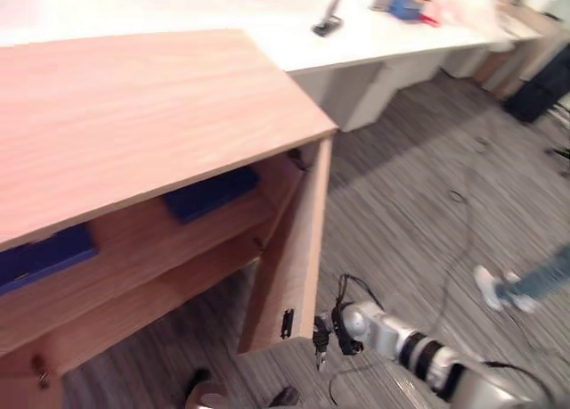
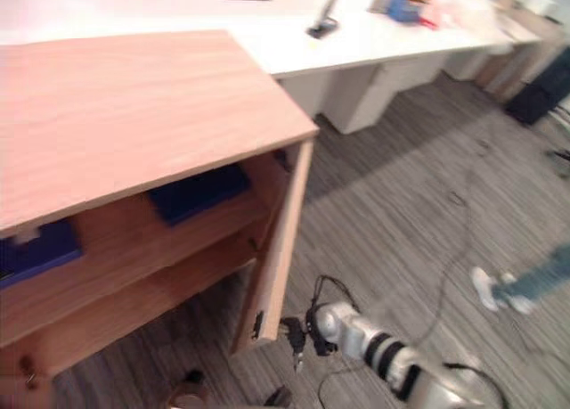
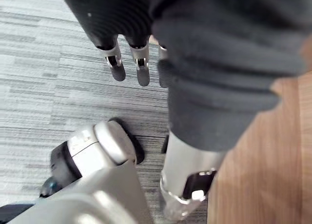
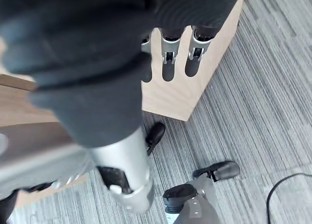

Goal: Walk over to the cabinet, pick up the folder, carry it to the office cabinet, place the folder inside the office cabinet, then close the office cabinet door

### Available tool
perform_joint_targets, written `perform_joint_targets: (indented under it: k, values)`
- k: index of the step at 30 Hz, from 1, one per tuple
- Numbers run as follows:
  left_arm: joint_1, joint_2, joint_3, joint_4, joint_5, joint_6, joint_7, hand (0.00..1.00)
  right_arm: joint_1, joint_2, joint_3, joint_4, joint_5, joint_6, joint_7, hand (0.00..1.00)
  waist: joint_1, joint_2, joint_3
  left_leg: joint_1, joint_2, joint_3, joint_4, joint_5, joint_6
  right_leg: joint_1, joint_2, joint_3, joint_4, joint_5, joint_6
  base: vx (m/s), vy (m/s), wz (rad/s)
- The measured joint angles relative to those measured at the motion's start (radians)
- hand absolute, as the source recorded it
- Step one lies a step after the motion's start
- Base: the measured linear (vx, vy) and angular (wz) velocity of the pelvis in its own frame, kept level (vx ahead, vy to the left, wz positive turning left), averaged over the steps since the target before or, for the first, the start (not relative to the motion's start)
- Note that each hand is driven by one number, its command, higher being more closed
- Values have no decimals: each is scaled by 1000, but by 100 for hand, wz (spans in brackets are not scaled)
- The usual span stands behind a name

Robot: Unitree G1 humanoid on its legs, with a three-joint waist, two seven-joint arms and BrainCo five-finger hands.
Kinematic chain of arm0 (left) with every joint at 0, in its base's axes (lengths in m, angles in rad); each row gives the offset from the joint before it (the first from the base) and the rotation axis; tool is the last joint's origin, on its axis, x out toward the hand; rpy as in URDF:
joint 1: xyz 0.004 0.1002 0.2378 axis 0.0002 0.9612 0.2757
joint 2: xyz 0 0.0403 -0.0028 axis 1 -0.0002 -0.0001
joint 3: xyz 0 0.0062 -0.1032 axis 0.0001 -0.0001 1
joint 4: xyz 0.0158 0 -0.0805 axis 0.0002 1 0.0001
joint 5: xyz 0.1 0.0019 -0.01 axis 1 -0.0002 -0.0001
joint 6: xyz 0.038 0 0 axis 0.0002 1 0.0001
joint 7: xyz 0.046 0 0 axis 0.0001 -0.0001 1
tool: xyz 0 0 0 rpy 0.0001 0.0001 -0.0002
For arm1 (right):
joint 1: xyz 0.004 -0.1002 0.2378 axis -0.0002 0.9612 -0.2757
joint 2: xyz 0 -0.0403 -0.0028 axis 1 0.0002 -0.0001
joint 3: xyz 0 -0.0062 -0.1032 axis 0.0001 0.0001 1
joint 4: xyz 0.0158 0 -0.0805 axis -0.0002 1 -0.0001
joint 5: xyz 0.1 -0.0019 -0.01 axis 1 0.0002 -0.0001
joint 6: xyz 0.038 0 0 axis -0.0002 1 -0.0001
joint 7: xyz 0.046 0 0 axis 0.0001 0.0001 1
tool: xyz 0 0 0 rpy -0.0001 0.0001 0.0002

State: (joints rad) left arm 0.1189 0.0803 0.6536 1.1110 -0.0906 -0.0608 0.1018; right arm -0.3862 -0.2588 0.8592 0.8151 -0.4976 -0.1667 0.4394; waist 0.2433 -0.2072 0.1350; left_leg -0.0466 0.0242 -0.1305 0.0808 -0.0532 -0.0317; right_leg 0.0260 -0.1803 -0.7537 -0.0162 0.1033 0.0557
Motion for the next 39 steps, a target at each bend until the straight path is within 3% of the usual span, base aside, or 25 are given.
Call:
perform_joint_targets:
  k: [2,3,4,5,6,9,11,12,15,20,23,25,26,27,30,31,33,34,35,36,37,38,39]
  values:
    - [-8,-9,-52,-11,0,1,7,0,11,88,-119,127,-70,44,-46,0,-5,37,26,-14,-21,-97,12,0,10,-25,-86,-34,204,-81,-12,61,158,161]
    - [-16,-5,-84,-19,0,1,15,0,31,102,-174,132,-76,68,-84,0,-17,54,36,-25,-40,-168,17,14,13,-57,-142,15,348,-116,-58,91,170,173]
    - [-18,-1,-96,-25,0,0,18,0,36,109,-195,131,-71,72,-104,0,-27,57,39,-25,-47,-203,15,27,19,-78,-159,72,405,-123,-67,103,107,163]
    - [-20,12,-120,-41,-1,-2,25,0,43,134,-248,129,-58,80,-131,0,-35,65,44,-29,-52,-260,14,42,9,-121,-151,243,462,-181,-56,124,30,148]
    - [-27,21,-138,-61,-1,-7,28,0,59,151,-308,110,-7,84,-156,0,-42,65,43,-44,-65,-322,33,43,5,-130,-100,427,436,-226,-32,114,-11,149]
    - [-67,26,-168,-65,-2,-25,28,0,84,173,-455,85,168,87,-217,0,-77,59,40,-93,-131,-468,86,35,-24,-114,-36,745,331,-277,27,76,-163,174]
    - [-64,17,-166,-79,-9,-29,30,0,84,201,-536,117,257,86,-258,0,-74,56,38,-90,-159,-517,103,23,-48,-86,-49,741,258,-265,67,91,-267,110]
    - [-55,7,-162,-95,-23,-37,35,0,87,207,-565,135,289,87,-283,0,-67,79,29,-91,-143,-552,112,10,-70,-50,-27,704,221,-266,89,87,-214,66]
    - [-17,-21,-162,-101,-37,-45,38,0,104,209,-563,151,288,88,-307,0,-70,119,10,-96,-71,-636,99,-6,-116,0,60,615,162,-250,58,53,-268,65]
    - [35,-46,-166,-102,-39,-45,31,0,146,210,-542,163,276,89,-312,0,-64,123,8,-93,3,-716,44,15,-160,52,141,508,134,-261,11,9,-236,65]
    - [52,-46,-167,-103,-40,-46,27,0,148,225,-521,212,260,83,-312,0,-54,132,12,-102,22,-770,10,34,-172,64,169,436,142,-281,-11,-29,-176,80]
    - [46,-40,-176,-106,-40,-46,26,0,149,226,-527,258,259,82,-316,0,-54,123,14,-142,-3,-667,12,90,-119,64,141,356,159,-309,-20,1,-95,123]
    - [35,-35,-185,-112,-40,-46,26,0,149,223,-547,278,256,82,-323,0,-61,107,22,-174,-15,-478,25,137,-26,62,112,305,169,-314,-19,16,-30,124]
    - [33,-39,-184,-121,-40,-46,27,0,148,222,-575,282,253,82,-328,0,-59,111,28,-214,-13,-297,63,156,17,61,104,275,172,-308,-15,20,-4,119]
    - [39,-60,-186,-141,-37,-46,27,0,149,240,-726,304,253,80,-344,0,-59,135,42,-287,11,65,149,175,15,68,107,193,178,-305,-18,3,43,80]
    - [40,-60,-190,-141,-40,-46,25,0,157,243,-783,326,261,84,-351,0,-57,136,46,-291,15,109,150,166,43,68,103,166,179,-306,-19,-35,51,79]
    - [39,-55,-187,-138,-39,-44,23,0,192,243,-900,337,280,91,-366,0,-74,126,57,-304,20,256,165,69,155,73,67,92,177,-313,-13,-23,32,85]
    - [37,-54,-186,-139,-39,-44,23,0,210,244,-930,337,281,94,-371,0,-87,115,56,-303,25,313,172,48,170,80,51,60,176,-317,-8,99,70,127]
    - [22,-49,-188,-134,-38,-43,22,0,253,236,-984,339,281,105,-380,0,-108,104,66,-315,54,449,273,11,168,96,14,-9,193,-315,6,219,127,142]
    - [21,-48,-190,-128,-36,-42,20,0,302,231,-1018,337,281,116,-383,0,-120,125,54,-302,99,574,353,9,182,109,-9,-63,250,-324,19,292,165,138]
    - [26,-57,-196,-128,-36,-42,20,0,324,225,-1030,336,284,121,-384,0,-130,141,48,-283,96,583,324,8,142,102,-14,-66,292,-333,26,288,222,149]
    - [19,-47,-226,-129,-34,-44,13,0,349,231,-1049,337,287,132,-385,0,-151,143,50,-252,41,553,223,29,152,88,-38,-63,342,-350,24,207,189,152]
    - [15,-31,-241,-123,-28,-44,6,0,357,253,-1077,337,295,135,-384,0,-161,134,55,-206,-10,508,101,94,152,91,-24,-60,296,-353,24,145,164,141]
